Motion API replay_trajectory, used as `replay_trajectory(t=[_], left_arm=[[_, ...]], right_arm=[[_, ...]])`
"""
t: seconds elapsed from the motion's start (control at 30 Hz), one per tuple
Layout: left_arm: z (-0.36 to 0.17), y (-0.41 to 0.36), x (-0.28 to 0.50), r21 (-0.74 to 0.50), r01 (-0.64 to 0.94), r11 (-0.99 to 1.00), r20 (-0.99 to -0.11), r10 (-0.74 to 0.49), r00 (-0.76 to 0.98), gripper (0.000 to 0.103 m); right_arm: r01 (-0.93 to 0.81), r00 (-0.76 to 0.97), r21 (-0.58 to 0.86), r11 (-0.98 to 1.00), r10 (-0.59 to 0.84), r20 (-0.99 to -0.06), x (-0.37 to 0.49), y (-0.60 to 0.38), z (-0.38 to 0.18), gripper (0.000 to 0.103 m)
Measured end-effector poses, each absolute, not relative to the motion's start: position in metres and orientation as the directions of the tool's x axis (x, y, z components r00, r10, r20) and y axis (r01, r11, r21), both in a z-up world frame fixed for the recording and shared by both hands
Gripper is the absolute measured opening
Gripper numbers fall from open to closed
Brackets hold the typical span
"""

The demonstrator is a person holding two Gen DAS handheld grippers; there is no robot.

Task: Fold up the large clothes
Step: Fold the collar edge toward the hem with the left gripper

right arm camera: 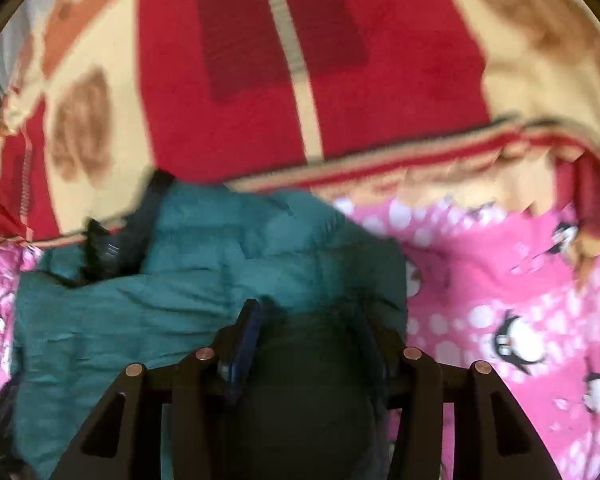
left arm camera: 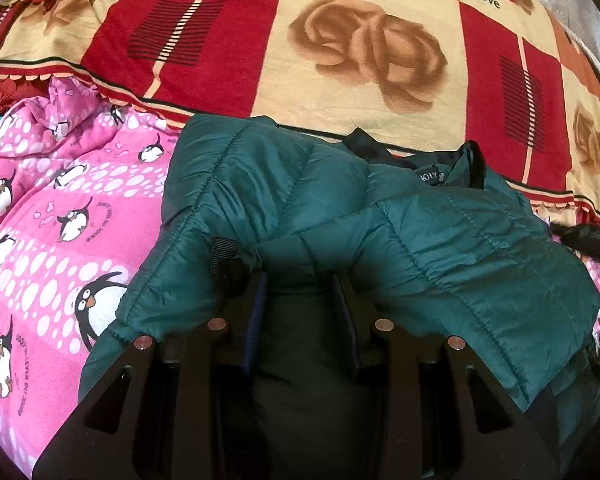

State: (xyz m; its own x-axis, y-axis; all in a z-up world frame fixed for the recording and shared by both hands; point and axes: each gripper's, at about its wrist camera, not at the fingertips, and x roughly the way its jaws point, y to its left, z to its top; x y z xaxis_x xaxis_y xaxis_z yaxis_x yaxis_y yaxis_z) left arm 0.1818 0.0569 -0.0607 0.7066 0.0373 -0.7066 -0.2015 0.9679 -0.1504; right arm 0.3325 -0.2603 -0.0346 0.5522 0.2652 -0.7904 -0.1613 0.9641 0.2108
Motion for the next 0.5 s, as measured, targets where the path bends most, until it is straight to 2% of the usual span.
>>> replay_trajectory(t=[0.1,0.2,0.27,0.3,0.33,0.5], left_arm=[[-0.06,0.057,0.181,-0.155,-0.202,0.967,-0.706,0.035,0.708,0.034],[-0.06,0.057,0.181,-0.157,-0.202,0.967,-0.705,0.033,0.708,0.034],[-0.06,0.057,0.181,-0.16,-0.2,0.967,-0.703,0.03,0.71,0.034],[-0.06,0.057,0.18,-0.164,-0.199,0.966,-0.702,0.027,0.712,0.034],[-0.06,0.058,0.181,-0.167,-0.2,0.965,-0.702,0.026,0.711,0.034],[-0.059,0.059,0.18,-0.184,-0.199,0.963,-0.699,0.014,0.715,0.034]], right_arm=[[-0.232,0.618,0.257,0.938,0.346,-0.706,0.29,-0.256,0.001,0.047],[-0.31,0.595,0.266,0.913,0.404,-0.695,0.253,-0.242,0.004,0.051],[-0.324,0.527,0.2,0.924,0.352,-0.773,0.248,-0.23,-0.025,0.075],[-0.345,0.505,0.163,0.924,0.329,-0.798,0.244,-0.228,-0.045,0.075],[-0.357,0.52,0.158,0.921,0.336,-0.785,0.24,-0.228,-0.052,0.076],[-0.342,0.525,0.165,0.925,0.334,-0.783,0.241,-0.233,-0.052,0.076]])
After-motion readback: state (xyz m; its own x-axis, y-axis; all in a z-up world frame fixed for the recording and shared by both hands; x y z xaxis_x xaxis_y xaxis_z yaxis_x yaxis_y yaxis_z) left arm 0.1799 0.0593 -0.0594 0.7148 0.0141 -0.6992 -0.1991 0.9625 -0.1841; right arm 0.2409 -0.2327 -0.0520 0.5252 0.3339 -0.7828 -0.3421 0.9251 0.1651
